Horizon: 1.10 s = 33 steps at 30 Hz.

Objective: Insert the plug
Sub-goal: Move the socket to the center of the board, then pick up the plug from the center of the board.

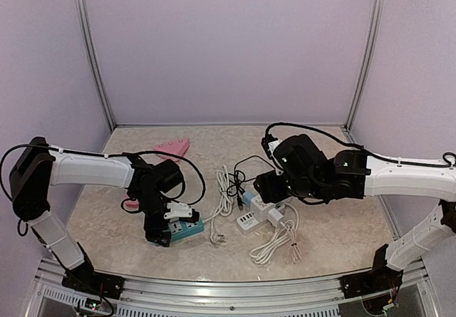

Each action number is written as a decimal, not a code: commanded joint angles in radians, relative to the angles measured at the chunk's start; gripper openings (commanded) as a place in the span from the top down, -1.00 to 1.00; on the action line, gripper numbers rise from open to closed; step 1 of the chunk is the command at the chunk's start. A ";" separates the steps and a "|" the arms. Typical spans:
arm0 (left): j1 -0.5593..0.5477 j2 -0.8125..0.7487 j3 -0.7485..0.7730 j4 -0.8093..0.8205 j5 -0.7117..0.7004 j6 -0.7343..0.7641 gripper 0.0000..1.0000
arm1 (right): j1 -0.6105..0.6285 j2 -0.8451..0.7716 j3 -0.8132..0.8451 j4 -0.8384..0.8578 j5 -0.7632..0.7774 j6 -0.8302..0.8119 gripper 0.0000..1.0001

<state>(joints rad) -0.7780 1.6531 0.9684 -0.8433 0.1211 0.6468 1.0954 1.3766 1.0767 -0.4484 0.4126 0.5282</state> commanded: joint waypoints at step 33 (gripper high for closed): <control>0.615 0.181 0.210 -0.034 -0.101 0.805 -0.72 | 0.044 0.220 0.250 -0.106 0.017 -0.088 -0.49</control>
<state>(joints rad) -0.1608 1.7916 1.1557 -0.8787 -0.0105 1.3960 1.1305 1.5570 1.2778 -0.5114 0.4217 0.4641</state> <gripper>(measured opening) 0.871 0.740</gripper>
